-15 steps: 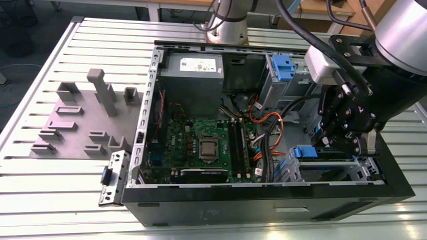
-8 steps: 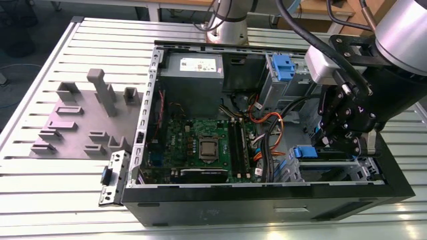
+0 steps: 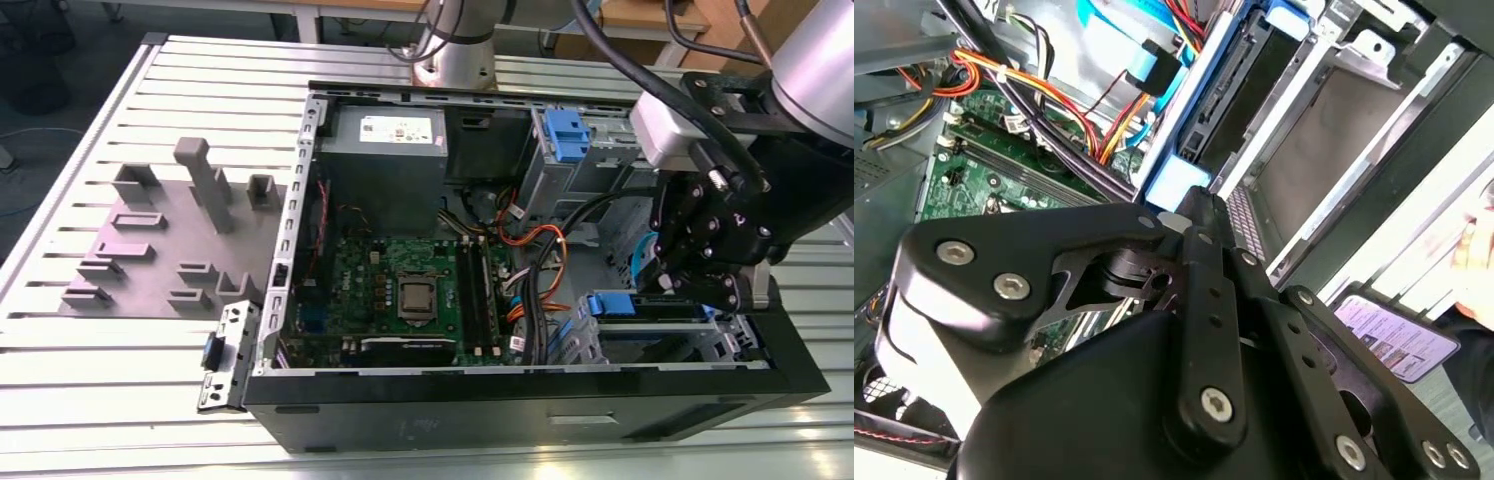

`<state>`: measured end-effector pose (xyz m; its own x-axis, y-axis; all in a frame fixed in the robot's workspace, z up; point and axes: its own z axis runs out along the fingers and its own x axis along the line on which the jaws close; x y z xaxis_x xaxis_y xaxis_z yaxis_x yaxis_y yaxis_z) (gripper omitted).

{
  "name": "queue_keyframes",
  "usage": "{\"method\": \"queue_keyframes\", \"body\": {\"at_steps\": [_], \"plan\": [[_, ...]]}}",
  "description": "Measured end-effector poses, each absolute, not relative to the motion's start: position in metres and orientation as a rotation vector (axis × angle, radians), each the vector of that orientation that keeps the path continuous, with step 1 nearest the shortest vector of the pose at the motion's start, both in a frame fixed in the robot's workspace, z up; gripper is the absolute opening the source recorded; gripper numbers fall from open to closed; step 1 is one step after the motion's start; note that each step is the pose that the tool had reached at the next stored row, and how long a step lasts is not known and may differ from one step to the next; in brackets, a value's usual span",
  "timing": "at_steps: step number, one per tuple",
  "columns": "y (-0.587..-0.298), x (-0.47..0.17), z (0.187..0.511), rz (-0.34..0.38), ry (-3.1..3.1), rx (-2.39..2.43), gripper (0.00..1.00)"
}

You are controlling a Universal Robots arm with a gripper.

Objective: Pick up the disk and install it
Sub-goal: 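Insert the first disk wire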

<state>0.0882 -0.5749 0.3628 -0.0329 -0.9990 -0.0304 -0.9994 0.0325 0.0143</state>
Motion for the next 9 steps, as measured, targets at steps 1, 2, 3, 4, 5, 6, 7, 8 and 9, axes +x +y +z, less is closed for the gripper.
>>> {"method": "queue_keyframes", "body": {"at_steps": [1, 2, 3, 4, 5, 6, 7, 8, 9], "plan": [[-0.5749, 0.0882, 0.3628, 0.049, 2.249, -2.176, 0.11], [-0.5749, 0.0882, 0.3628, 0.049, 2.249, -2.176, 0.11], [-0.575, 0.0882, 0.3628, 0.049, 2.249, -2.176, 0.11], [-0.575, 0.0883, 0.3632, 0.049, 2.249, -2.176, 0.11], [-0.575, 0.0883, 0.3641, 0.049, 2.249, -2.176, 0.11], [-0.575, 0.0883, 0.3657, 0.049, 2.249, -2.176, 0.11], [-0.575, 0.0883, 0.3674, 0.049, 2.249, -2.176, 0.11], [-0.575, 0.0883, 0.369, 0.049, 2.249, -2.176, 0.11], [-0.575, 0.0883, 0.3701, 0.049, 2.249, -2.176, 0.11]]}}
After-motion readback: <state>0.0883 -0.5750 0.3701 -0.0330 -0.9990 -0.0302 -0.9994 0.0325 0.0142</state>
